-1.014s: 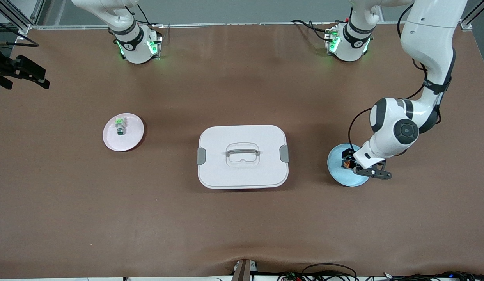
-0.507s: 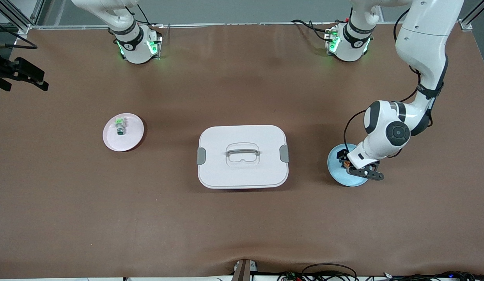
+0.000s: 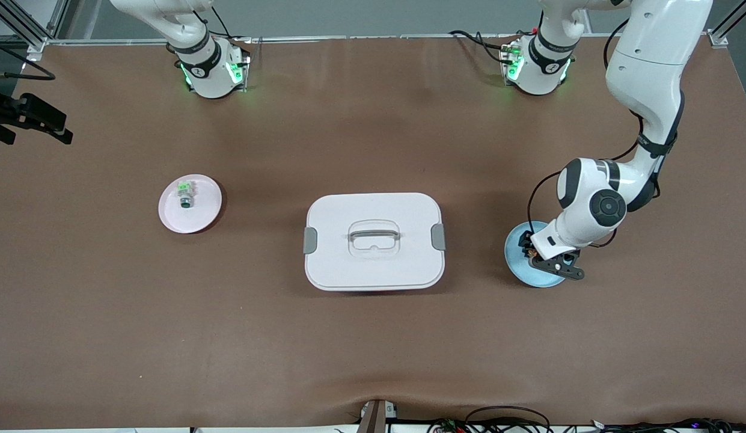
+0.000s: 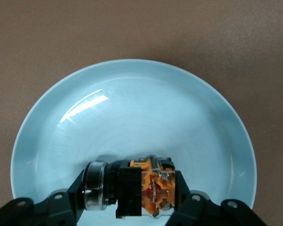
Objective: Transfer orange switch to right arm and place
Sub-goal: 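Lift the switch with the left gripper off the blue plate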
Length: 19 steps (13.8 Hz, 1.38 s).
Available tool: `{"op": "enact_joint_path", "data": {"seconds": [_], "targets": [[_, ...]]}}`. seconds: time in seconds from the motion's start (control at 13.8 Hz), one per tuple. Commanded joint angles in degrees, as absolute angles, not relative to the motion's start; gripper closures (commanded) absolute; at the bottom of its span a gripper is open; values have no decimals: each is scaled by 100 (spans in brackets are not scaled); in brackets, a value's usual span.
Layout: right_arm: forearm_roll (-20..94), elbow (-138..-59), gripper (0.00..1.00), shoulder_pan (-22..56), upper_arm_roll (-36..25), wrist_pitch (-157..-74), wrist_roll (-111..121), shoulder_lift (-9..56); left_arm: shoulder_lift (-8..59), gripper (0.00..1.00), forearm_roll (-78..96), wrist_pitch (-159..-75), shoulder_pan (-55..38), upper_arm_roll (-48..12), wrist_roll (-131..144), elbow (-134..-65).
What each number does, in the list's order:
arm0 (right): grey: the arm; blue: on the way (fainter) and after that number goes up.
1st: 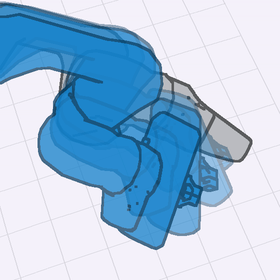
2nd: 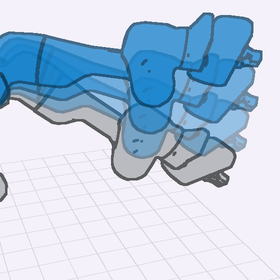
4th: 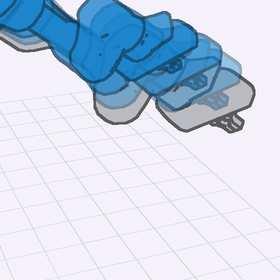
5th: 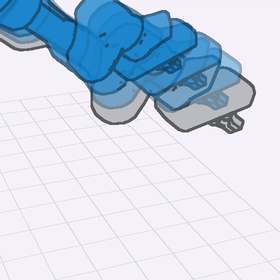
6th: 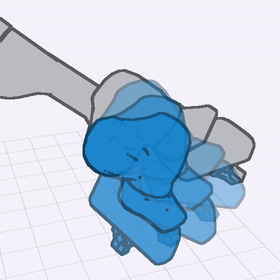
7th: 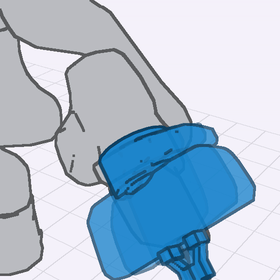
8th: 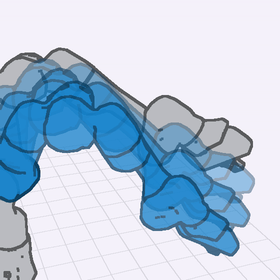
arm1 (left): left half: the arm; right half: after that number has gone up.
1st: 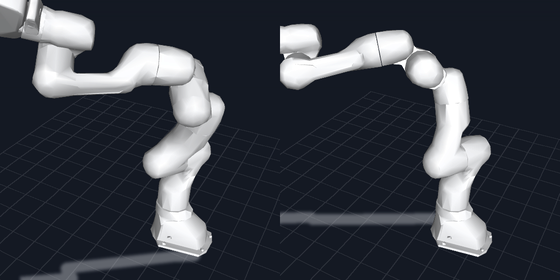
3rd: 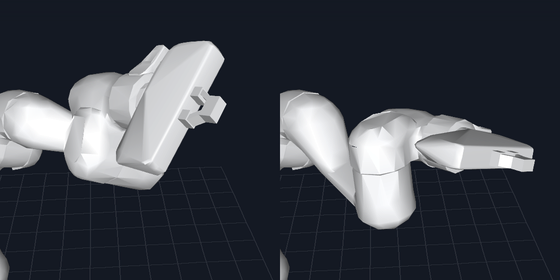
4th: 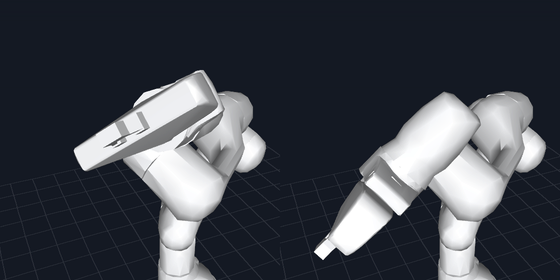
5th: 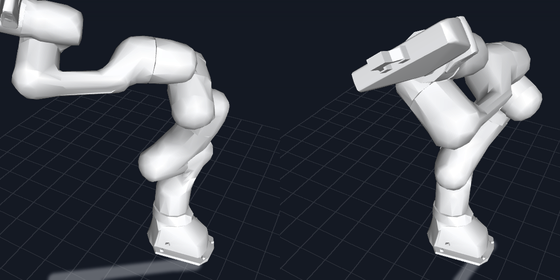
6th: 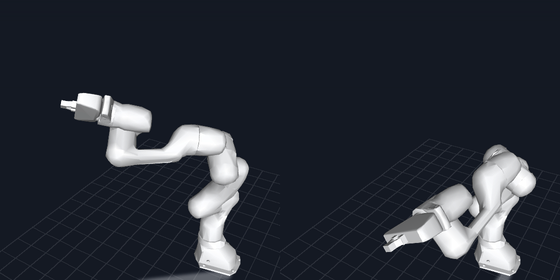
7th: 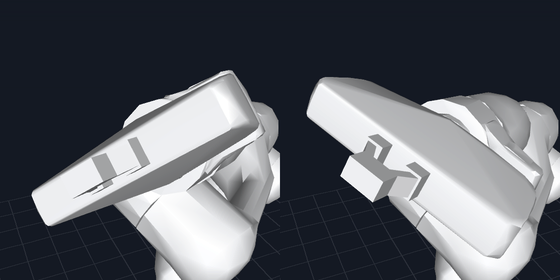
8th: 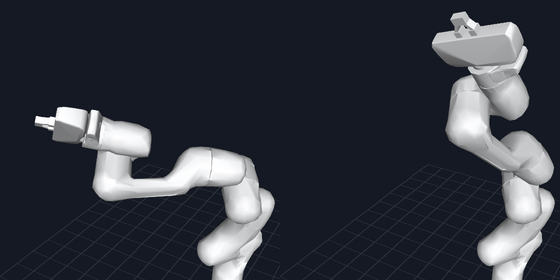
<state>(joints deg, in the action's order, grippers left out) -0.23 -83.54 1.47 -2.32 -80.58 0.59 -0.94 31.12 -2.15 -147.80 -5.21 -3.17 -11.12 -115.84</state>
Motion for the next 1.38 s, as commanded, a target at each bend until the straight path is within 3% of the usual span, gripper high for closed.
{"op": "enact_joint_path", "data": {"seconds": [0.0, 0.07, 0.29, 0.58, 0.94, 1.3], "targets": [[122, -8209, 0, 70, -229, -7972, 26, -35, 3076, 90, -308, -14819, -484, -325, -1301, -11566], [158, -8209, 0, 70, -229, -7963, 26, -35, 3033, 100, -308, -14810, -466, -325, -1301, -11558], [351, -8226, 0, 88, -229, -7945, 26, -35, 2656, 100, -299, -14591, -448, -334, -1248, -11523], [404, -8227, 0, 97, -229, -7945, -70, -44, 2286, 100, -211, -13406, -483, -412, -1038, -10874], [404, -8226, 0, 79, -237, -7963, -53, -35, 2074, 100, -193, -12218, -448, -983, 59, -10074], [352, -8209, 0, 79, -229, -7989, -70, -17, 2083, 100, -97, -11830, -483, -1713, 2132, -9607]]}}
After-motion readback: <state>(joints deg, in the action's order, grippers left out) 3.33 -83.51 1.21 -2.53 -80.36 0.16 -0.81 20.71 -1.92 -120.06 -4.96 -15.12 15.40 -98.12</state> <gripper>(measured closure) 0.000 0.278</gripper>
